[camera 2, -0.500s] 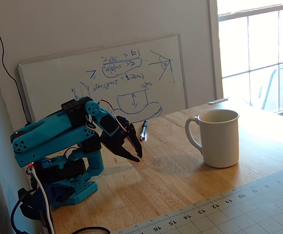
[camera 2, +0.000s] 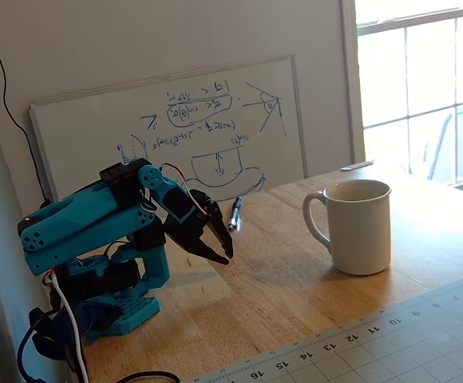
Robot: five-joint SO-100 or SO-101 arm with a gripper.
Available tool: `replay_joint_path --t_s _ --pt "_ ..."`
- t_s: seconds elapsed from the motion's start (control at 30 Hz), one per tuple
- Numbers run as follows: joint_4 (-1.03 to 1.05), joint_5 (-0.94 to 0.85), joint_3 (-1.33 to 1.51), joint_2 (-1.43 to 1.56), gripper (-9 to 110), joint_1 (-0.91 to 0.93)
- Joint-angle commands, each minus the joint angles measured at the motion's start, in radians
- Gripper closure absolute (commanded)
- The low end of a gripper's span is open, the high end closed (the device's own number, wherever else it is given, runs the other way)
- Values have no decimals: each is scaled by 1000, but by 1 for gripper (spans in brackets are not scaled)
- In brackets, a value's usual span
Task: Grasp a pen and put it in a mug.
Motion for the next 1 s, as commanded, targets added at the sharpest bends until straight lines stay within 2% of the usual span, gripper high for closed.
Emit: replay_joint_path --t_s 0.0,0.2,0.43,0.63,0.8,0.97 --pt "2 9 -18 26 99 -3" --pt "-2 23 -32 17 99 -2" --pt "-12 291 -126 -97 99 -17" --pt "-14 379 -336 -330 98 -64" --pt "-14 402 -529 -578 90 -77" --pt "-14 615 -710 -834 81 -101"
